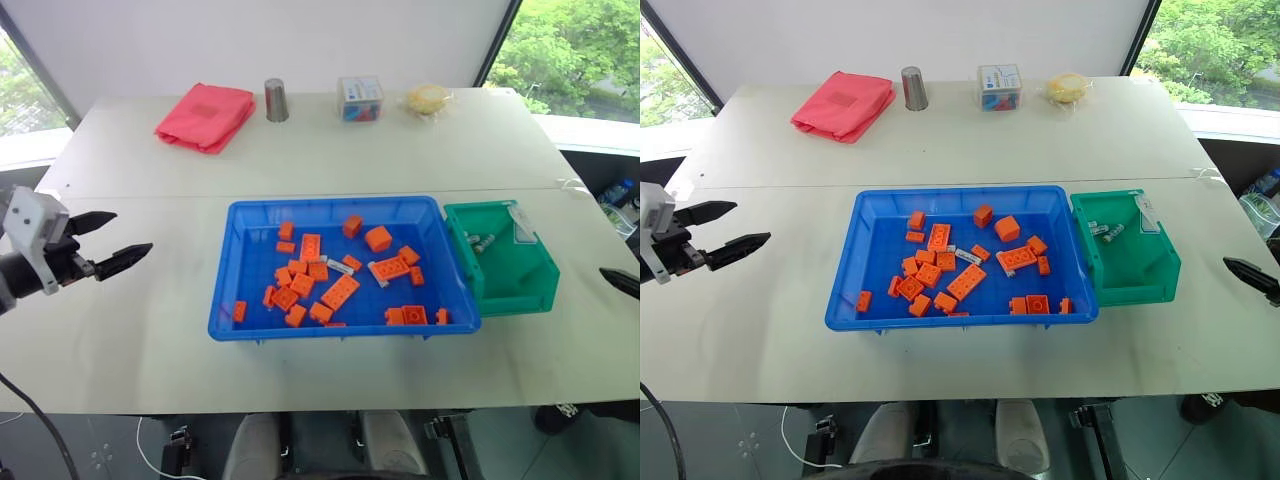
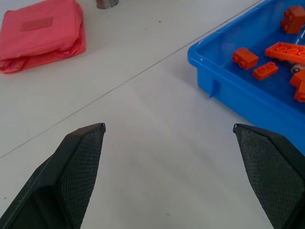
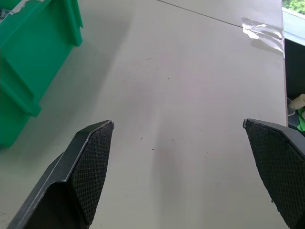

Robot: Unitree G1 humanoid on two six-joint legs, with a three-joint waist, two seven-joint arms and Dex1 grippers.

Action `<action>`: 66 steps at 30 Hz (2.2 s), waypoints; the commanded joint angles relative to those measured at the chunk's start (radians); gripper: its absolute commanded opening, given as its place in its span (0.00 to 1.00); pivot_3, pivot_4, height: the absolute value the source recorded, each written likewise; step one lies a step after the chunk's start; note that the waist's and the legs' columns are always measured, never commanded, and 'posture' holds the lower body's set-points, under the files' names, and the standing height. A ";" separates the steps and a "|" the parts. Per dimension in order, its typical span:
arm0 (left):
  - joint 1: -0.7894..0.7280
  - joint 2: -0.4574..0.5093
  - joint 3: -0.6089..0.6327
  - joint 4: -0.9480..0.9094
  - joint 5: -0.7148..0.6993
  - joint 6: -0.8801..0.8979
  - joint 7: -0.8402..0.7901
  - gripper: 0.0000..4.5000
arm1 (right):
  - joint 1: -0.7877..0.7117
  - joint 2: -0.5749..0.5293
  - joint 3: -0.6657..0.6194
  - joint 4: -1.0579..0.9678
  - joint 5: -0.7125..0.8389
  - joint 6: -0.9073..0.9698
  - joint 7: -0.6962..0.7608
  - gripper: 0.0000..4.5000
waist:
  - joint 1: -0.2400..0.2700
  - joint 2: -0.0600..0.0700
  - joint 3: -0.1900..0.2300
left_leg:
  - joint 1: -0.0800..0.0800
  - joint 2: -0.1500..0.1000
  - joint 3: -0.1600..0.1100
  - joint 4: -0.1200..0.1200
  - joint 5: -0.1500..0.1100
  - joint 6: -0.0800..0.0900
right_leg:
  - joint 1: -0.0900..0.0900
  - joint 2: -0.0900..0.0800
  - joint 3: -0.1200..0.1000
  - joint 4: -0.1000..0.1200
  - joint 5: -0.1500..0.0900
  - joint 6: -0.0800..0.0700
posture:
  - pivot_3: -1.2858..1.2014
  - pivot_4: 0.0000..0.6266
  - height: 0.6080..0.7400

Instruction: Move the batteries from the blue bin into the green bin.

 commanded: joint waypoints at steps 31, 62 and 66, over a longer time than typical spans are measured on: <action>-0.061 -0.003 -0.122 -0.287 -0.163 0.110 -0.087 1.00 | -0.298 0.010 0.232 -0.652 0.157 0.401 0.164 1.00 | 0.001 0.000 0.000 | 0.000 0.004 0.000 0.002 0.000 0.000 | 0.000 0.004 0.002 0.001 0.003 0.001 | 0.52 0.24 0.97; -0.258 -0.028 -0.360 -0.308 -0.106 0.132 -0.116 1.00 | -0.735 1.014 0.332 -0.772 0.123 1.510 -0.754 1.00 | 0.002 -0.005 -0.001 | -0.021 0.006 -0.001 0.015 0.000 0.000 | -0.016 0.011 0.002 0.005 0.011 0.002 | 0.52 0.24 0.97; -0.249 -0.027 -0.356 -0.312 -0.105 0.129 -0.112 1.00 | -0.746 1.028 0.268 -0.723 0.126 1.536 -0.770 1.00 | -0.002 -0.005 -0.002 | -0.020 0.006 -0.001 0.015 0.000 0.000 | -0.016 0.012 0.002 0.005 0.011 0.002 | 0.52 0.24 0.97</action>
